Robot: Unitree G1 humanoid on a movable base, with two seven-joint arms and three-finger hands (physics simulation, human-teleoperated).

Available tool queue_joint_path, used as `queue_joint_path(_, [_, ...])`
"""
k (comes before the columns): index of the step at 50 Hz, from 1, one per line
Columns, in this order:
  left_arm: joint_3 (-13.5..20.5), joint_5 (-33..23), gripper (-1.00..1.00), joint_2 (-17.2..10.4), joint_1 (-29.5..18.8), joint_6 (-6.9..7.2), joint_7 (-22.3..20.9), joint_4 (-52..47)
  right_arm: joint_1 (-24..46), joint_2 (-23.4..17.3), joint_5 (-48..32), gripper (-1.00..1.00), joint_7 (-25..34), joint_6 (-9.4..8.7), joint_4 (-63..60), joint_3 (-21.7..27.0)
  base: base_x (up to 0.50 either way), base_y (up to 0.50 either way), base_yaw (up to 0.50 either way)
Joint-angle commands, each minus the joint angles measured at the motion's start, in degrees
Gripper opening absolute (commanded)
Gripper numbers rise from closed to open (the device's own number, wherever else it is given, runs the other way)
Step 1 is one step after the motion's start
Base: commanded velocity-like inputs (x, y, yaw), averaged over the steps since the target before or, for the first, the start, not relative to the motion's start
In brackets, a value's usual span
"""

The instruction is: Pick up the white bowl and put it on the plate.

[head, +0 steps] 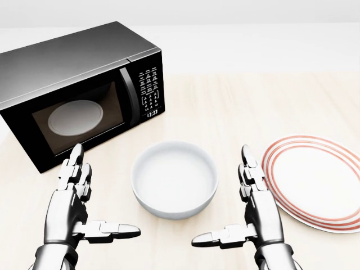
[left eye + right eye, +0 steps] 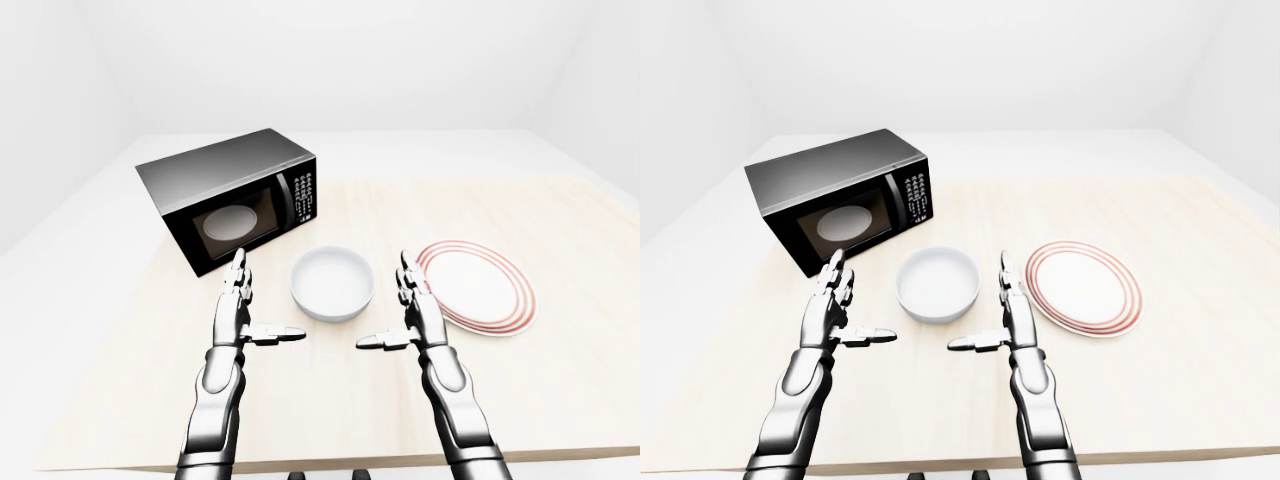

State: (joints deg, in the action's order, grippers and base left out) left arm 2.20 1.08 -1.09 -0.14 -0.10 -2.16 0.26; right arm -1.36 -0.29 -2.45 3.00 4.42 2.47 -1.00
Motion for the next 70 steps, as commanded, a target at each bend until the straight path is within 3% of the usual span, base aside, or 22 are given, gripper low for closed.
queue_joint_path(1, [0.00,0.00,1.00,0.00,0.02,0.00,0.00,0.00,0.15,-0.44,-3.04,1.00,-0.42,-0.11,0.32,-0.11,0.00,0.00,0.00])
queue_joint_path(5, [0.00,0.00,1.00,0.00,0.02,0.00,0.00,0.00,0.49,-0.92,-6.17,1.00,-0.90,-1.15,-0.07,-0.24,0.00,0.00,0.00])
queue_joint_path(12, [0.00,0.00,1.00,0.00,0.02,0.00,0.00,0.00,1.82,-1.87,-13.11,1.00,-1.76,0.34,1.82,-0.39,0.00,0.00,0.00])
queue_joint_path(22, [0.00,0.00,1.00,0.00,0.02,0.00,0.00,0.00,5.01,-2.74,-19.89,1.00,-0.52,-0.07,3.79,-0.35,0.00,0.00,0.00])
queue_joint_path(29, [0.00,0.00,1.00,0.00,0.02,0.00,0.00,0.00,8.46,-4.21,-29.23,1.00,0.93,-0.84,6.54,-1.05,0.00,0.00,0.00])
queue_joint_path(30, [0.00,0.00,1.00,0.00,0.02,0.00,0.00,0.00,12.10,-9.48,-46.56,1.00,5.20,-3.83,3.18,-5.36,0.00,0.00,0.00])
queue_joint_path(34, [0.00,0.00,1.00,0.00,0.02,0.00,0.00,0.00,12.88,-7.50,-53.13,1.00,6.50,-1.00,3.11,-2.46,0.00,0.00,0.00])
queue_joint_path(39, [0.00,0.00,1.00,0.00,0.02,0.00,0.00,0.00,12.97,-6.66,-55.58,1.00,7.16,0.25,3.40,-1.65,0.00,0.00,0.00])
queue_joint_path(49, [0.00,0.00,1.00,0.00,0.02,0.00,0.00,0.00,12.33,-5.69,-59.48,1.00,11.64,-0.23,-2.08,-2.45,0.00,0.00,0.00])
queue_joint_path(65, [0.00,0.00,1.00,0.00,0.02,0.00,0.00,0.00,13.48,-5.14,-63.01,1.00,17.25,0.58,-5.19,-3.17,0.00,0.00,0.00])
queue_joint_path(70, [0.00,0.00,1.00,0.00,0.02,0.00,0.00,0.00,13.93,-5.26,-63.67,1.00,21.53,0.58,-6.62,-3.72,0.00,0.00,0.00])
